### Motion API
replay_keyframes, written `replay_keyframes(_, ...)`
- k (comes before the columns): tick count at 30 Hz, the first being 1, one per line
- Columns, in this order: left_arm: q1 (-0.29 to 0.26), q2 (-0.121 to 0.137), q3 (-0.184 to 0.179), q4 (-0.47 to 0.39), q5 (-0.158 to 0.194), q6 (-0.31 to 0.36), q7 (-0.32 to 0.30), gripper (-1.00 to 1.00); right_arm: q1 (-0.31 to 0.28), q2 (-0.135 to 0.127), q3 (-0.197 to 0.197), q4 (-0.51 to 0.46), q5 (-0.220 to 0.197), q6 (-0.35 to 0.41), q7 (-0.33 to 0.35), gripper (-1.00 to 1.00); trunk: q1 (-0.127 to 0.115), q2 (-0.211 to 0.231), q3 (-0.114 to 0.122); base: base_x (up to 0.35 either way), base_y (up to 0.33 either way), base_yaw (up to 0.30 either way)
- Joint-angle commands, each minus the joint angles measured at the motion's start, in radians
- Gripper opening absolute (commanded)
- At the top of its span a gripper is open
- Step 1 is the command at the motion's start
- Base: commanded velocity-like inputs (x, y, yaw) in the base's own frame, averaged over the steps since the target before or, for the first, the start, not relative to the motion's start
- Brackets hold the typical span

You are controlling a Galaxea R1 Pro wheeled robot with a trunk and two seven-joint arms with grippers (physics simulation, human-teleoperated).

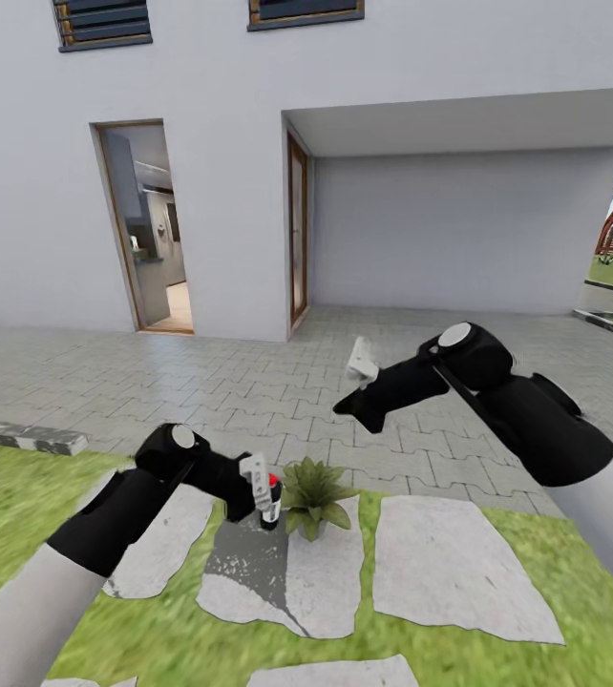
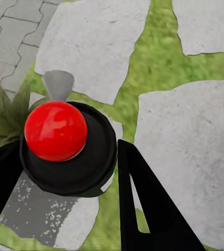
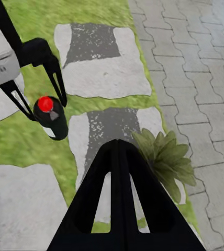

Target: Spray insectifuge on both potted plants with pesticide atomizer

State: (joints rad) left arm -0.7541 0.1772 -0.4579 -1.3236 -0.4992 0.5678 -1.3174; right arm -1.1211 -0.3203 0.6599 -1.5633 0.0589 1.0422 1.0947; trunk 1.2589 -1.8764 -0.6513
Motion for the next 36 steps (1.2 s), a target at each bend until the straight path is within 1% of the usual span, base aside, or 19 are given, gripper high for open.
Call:
replay_keyframes(1,-0.001,-0.004,-0.003,-0.001,-0.006,0.010,-0.006,-1.00,-0.004,0.007,0.001,-0.001,0.007,0.005,0.007,-1.00,0.000,-0.001,-0.001,0.000,0.000,0.000)
replay_keyframes(2,-0.002,-0.012,-0.005,-0.001,-0.014,0.011,-0.008,-1.00,-0.009,0.019,0.007,0.000,0.007,0.005,0.008,-1.00,0.000,-0.001,-0.001,0.000,0.000,0.000)
replay_keyframes(5,-0.002,-0.030,-0.007,0.000,-0.044,0.013,-0.010,-1.00,-0.020,0.032,0.021,0.000,0.007,0.005,0.009,-1.00,0.000,-0.001,-0.001,0.000,0.000,0.000)
replay_keyframes(6,-0.002,-0.048,-0.008,0.003,-0.070,0.020,-0.011,-1.00,-0.025,0.037,0.030,0.001,0.006,0.005,0.009,-1.00,0.000,-0.001,-0.001,0.000,0.000,0.000)
replay_keyframes(9,-0.002,-0.072,-0.009,0.005,-0.103,0.029,-0.013,-1.00,-0.029,0.041,0.039,0.001,0.006,0.005,0.009,-1.00,0.000,-0.001,-0.001,0.000,0.000,0.000)
replay_keyframes(11,-0.002,-0.086,-0.009,0.006,-0.117,0.032,-0.019,-1.00,-0.031,0.042,0.042,0.001,0.006,0.005,0.010,-1.00,0.000,-0.001,-0.001,0.000,0.000,0.000)
replay_keyframes(14,-0.002,-0.110,-0.009,0.007,-0.136,0.037,-0.049,-1.00,-0.032,0.044,0.046,0.000,0.006,0.005,0.012,-1.00,0.000,-0.001,-0.001,0.000,0.000,0.000)
replay_keyframes(15,-0.002,-0.113,-0.009,0.007,-0.138,0.037,-0.051,-1.00,-0.032,0.044,0.046,0.000,0.006,0.005,0.012,-1.00,0.000,-0.001,-0.001,0.000,0.000,0.000)
replay_keyframes(16,-0.006,-0.122,-0.009,0.007,-0.141,0.038,-0.057,-1.00,-0.033,0.046,0.046,0.000,0.006,0.005,0.014,-1.00,0.000,-0.001,-0.001,0.000,0.000,0.000)
replay_keyframes(25,-0.034,-0.146,-0.008,0.007,-0.143,0.068,-0.063,-1.00,-0.033,0.068,0.046,0.000,0.006,0.005,0.016,-1.00,0.000,-0.001,-0.001,0.000,0.000,0.000)
replay_keyframes(36,-0.075,-0.151,-0.007,0.008,-0.141,0.082,-0.070,-1.00,-0.031,0.073,0.050,0.000,0.006,0.005,0.016,-1.00,0.000,-0.001,-0.001,0.000,0.000,0.000)
